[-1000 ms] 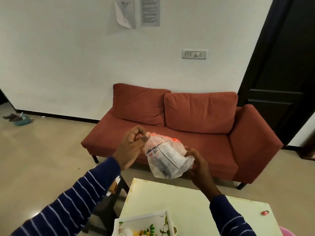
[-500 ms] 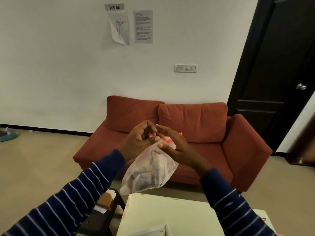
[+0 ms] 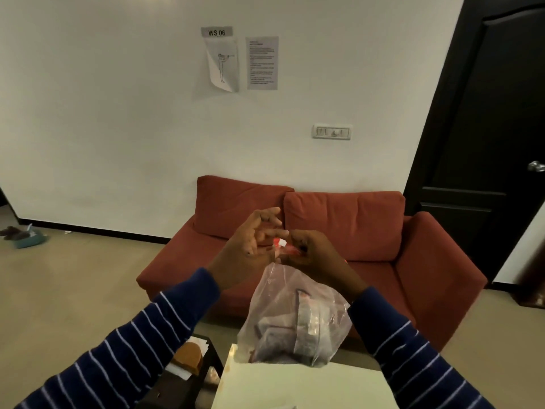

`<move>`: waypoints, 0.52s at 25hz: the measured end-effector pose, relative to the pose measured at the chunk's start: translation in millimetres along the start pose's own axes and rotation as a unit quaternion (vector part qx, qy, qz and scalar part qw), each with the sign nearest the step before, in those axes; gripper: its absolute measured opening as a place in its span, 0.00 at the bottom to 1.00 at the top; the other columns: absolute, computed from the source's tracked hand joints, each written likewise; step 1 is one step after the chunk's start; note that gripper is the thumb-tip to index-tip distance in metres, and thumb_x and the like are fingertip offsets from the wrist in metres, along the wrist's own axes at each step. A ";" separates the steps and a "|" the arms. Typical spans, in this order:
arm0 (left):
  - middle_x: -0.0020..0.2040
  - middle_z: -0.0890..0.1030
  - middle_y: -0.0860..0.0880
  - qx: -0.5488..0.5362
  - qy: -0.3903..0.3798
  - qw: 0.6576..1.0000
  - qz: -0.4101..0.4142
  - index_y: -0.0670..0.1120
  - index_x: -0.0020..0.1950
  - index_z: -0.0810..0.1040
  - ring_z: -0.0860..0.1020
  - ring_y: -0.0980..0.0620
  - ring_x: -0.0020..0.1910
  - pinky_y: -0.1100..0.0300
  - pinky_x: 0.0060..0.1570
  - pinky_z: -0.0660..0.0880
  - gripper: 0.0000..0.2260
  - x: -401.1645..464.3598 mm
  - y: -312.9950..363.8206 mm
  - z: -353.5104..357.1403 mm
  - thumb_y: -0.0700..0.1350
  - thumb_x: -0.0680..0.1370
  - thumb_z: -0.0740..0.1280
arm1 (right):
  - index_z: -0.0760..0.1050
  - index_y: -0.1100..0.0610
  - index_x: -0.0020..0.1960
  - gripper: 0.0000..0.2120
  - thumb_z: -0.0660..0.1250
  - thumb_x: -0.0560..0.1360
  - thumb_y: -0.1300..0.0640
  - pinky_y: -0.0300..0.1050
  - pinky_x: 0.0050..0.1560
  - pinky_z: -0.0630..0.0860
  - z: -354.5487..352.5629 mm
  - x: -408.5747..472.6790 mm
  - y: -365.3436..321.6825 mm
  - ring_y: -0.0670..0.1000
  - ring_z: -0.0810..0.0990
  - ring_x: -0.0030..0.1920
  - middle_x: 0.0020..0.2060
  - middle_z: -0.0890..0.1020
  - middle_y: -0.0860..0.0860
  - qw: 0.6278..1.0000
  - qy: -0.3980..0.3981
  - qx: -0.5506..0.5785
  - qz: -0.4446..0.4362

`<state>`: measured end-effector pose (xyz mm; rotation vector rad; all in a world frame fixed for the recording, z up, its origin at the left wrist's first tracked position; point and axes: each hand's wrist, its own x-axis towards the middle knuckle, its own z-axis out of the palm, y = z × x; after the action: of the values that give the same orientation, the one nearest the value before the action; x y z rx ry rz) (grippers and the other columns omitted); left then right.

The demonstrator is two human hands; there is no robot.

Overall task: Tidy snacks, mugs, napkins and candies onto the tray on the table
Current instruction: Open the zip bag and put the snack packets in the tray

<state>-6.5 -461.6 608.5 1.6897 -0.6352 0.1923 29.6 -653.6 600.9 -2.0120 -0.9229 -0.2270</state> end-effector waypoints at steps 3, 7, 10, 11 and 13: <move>0.58 0.82 0.54 0.008 0.098 0.994 -0.037 0.47 0.65 0.75 0.82 0.52 0.58 0.60 0.51 0.80 0.26 -5.8 -3.4 1.6 0.43 0.68 0.78 | 0.82 0.49 0.47 0.07 0.76 0.72 0.50 0.30 0.36 0.71 -5.7 -4.6 -3.3 0.41 0.80 0.37 0.36 0.81 0.38 0.999 0.047 -0.011 0.000; 0.48 0.86 0.56 0.061 0.110 0.992 0.000 0.52 0.53 0.84 0.85 0.54 0.48 0.65 0.43 0.80 0.12 -6.7 -3.4 11.2 0.47 0.70 0.75 | 0.79 0.48 0.46 0.07 0.76 0.71 0.51 0.30 0.36 0.71 -8.8 -2.5 -13.4 0.41 0.79 0.37 0.36 0.80 0.39 0.998 0.034 -0.049 0.006; 0.43 0.86 0.57 0.067 0.150 0.986 0.023 0.53 0.48 0.84 0.85 0.54 0.44 0.65 0.41 0.80 0.08 -2.8 0.5 17.4 0.46 0.70 0.74 | 0.81 0.51 0.46 0.11 0.77 0.70 0.46 0.34 0.34 0.70 -13.3 0.0 -19.7 0.43 0.79 0.36 0.37 0.82 0.43 0.994 0.054 -0.093 0.013; 0.43 0.86 0.58 0.066 0.160 0.984 0.030 0.53 0.47 0.84 0.85 0.54 0.44 0.65 0.41 0.80 0.07 -1.7 1.9 18.7 0.47 0.70 0.74 | 0.81 0.50 0.47 0.13 0.76 0.70 0.43 0.35 0.34 0.69 -16.5 0.3 -21.3 0.43 0.78 0.36 0.38 0.83 0.44 0.989 0.064 -0.134 0.013; 0.42 0.86 0.58 0.055 0.181 0.981 0.042 0.54 0.46 0.84 0.85 0.55 0.43 0.66 0.41 0.80 0.07 0.7 5.7 21.0 0.50 0.69 0.73 | 0.81 0.48 0.47 0.16 0.71 0.71 0.36 0.35 0.34 0.66 -25.2 2.9 -24.9 0.42 0.77 0.36 0.37 0.82 0.43 0.968 0.085 -0.234 -0.009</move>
<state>-13.4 -482.2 608.9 1.6784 -0.4275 0.5912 19.2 -663.7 633.4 -2.3673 -0.8317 -0.6695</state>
